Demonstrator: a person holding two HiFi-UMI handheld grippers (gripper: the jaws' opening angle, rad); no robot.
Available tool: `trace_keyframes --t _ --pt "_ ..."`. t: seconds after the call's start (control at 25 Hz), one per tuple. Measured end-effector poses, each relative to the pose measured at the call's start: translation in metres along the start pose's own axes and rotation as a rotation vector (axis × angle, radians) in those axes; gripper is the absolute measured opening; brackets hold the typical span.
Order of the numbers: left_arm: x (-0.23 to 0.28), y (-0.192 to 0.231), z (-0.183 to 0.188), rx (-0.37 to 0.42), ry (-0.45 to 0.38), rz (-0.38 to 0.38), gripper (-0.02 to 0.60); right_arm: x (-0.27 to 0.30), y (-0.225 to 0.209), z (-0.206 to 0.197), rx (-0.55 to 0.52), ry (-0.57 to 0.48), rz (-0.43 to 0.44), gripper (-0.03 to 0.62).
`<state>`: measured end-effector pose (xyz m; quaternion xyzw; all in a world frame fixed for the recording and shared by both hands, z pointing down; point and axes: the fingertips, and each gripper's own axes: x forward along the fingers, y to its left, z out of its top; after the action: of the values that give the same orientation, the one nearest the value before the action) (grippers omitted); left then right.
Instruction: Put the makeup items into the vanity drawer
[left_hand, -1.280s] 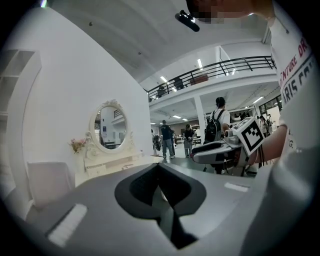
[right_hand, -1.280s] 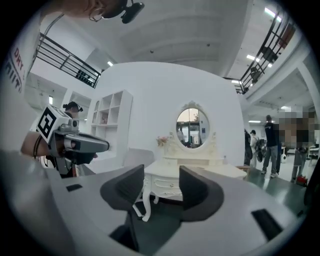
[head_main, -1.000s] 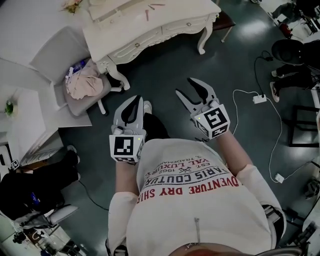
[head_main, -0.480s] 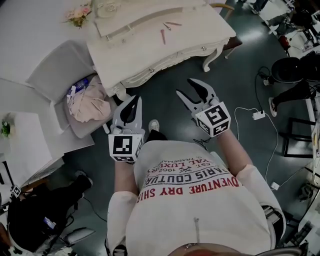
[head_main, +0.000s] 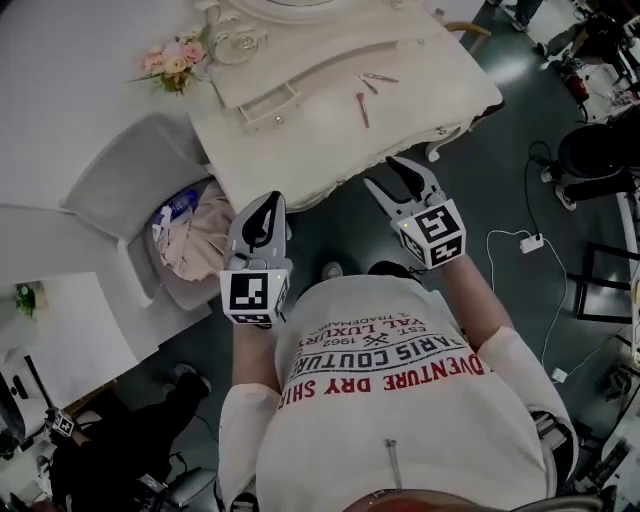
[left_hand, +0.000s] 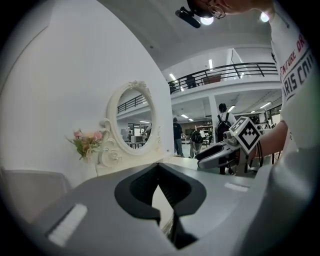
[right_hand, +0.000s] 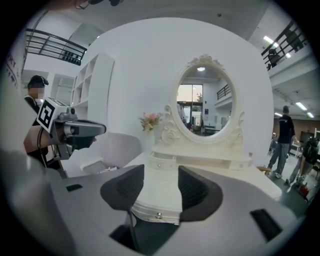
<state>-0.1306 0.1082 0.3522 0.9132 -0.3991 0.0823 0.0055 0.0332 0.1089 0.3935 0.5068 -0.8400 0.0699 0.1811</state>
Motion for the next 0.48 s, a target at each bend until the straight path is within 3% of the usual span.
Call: trace_keyframes --t 0.24,0.48 --pt "0.040 0.025 -0.012 -0.027 0.026 0.021 0.008 0.056 -0.041 -0.012 -0.006 0.079 0.020 0.189" --pt "0.095 0.050 -0.032 -0.053 0.084 0.094 0.008 0.115 -0.099 -0.020 -0.007 0.150 0.077 0.189"
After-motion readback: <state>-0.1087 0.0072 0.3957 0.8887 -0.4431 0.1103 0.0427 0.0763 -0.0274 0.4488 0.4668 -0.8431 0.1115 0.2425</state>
